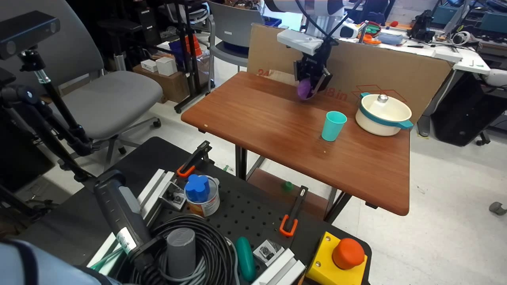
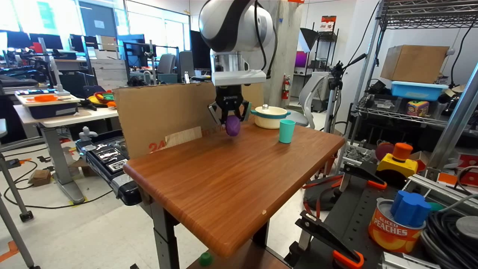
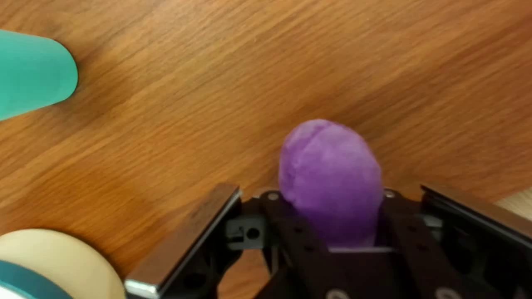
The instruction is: Move the purple plush toy
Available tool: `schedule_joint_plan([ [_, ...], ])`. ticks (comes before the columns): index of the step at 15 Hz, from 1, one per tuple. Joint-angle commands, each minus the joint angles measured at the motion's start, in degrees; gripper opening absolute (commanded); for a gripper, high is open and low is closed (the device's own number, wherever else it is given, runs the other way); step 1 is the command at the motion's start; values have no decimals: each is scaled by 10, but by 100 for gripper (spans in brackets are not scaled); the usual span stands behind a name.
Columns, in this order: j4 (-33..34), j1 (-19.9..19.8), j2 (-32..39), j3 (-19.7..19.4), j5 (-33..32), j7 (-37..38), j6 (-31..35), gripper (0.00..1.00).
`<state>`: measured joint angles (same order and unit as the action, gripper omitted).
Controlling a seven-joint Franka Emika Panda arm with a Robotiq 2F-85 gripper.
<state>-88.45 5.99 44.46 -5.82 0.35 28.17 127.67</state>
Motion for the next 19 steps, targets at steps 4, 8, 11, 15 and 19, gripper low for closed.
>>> schedule_joint_plan([
  [4,90,10,61,-5,-4,20,-89,56],
  [8,50,29,21,-4,-19,18,-109,85],
  [11,-12,55,-37,-6,-38,23,-110,100],
  [15,-18,58,-46,7,-43,14,-102,100],
  [19,-84,67,-114,14,-51,13,-101,100],
])
